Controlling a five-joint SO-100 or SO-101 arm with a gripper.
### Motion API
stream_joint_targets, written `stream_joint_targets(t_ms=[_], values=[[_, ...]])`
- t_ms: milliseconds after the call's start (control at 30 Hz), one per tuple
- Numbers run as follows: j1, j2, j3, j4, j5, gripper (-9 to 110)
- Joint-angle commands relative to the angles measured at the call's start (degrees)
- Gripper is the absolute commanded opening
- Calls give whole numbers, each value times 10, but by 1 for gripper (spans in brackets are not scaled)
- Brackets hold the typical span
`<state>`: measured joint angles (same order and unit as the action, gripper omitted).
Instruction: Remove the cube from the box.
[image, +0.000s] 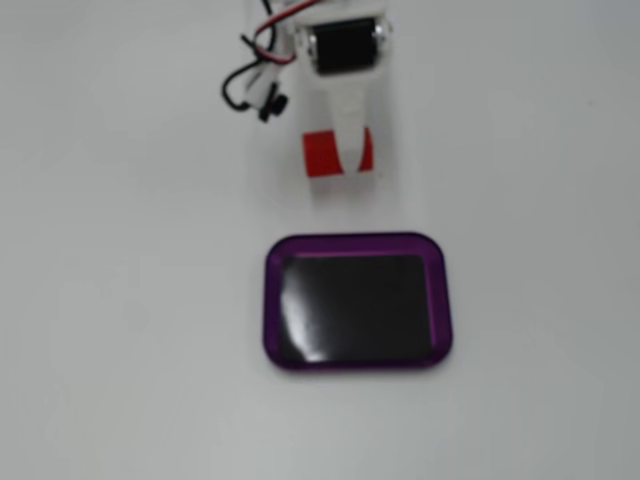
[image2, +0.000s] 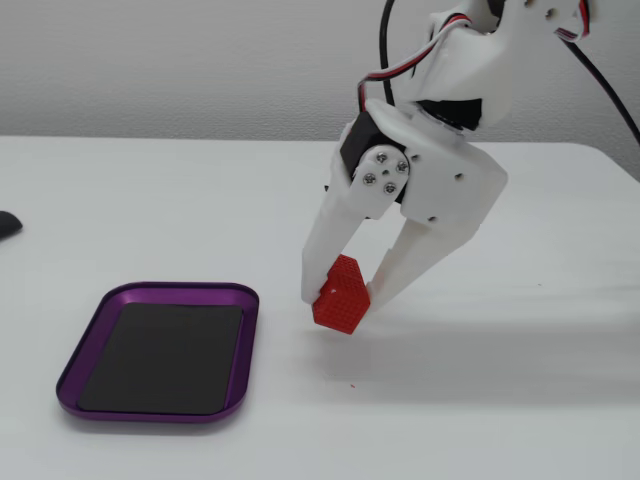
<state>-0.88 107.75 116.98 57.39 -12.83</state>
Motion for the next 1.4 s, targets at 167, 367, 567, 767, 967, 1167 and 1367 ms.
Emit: stream_joint_targets(t_ms=[167,367,567,767,967,1167,1367], values=[[-3,37,90,-90,-2,0],[-3,38,102,-98,-3,0],[-4,42,101,-94,3,10],[-4,43,98,-89,0,21],[3,51,79,-55,-1,22],[3,207,33,11,3,22],[6,470,81,-16,4,21]])
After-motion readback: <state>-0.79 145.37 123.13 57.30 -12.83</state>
